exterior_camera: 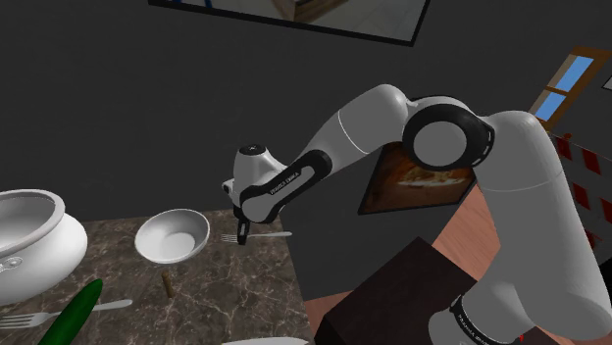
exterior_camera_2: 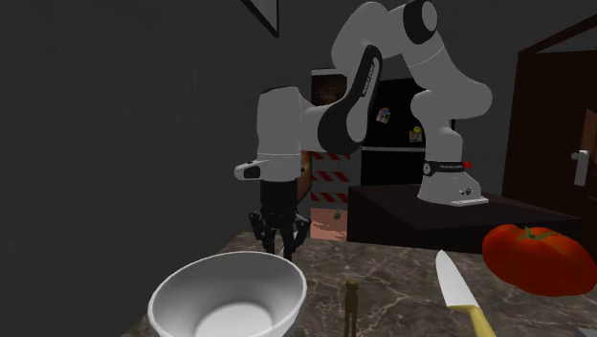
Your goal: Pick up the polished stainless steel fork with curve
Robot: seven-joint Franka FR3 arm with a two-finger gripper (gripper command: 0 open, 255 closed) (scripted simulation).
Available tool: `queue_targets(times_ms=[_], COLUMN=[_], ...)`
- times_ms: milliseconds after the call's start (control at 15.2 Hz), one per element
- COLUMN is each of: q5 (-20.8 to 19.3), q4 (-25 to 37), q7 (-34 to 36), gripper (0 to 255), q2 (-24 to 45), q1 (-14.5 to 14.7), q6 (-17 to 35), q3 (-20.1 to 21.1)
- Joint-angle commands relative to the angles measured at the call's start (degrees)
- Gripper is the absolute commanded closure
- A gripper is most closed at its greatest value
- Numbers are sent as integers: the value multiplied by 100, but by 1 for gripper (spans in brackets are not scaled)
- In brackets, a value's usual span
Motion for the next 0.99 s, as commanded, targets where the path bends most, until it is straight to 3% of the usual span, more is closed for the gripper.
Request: queue_targets(times_ms=[0, 396, 924], q5=[1, 0, 56], q4=[-8, 7, -129], q7=[-2, -1, -20], gripper=[255, 255, 255], q2=[13, 27, -468], q1=[3, 5, -43], q6=[2, 0, -358], q3=[4, 3, 65])
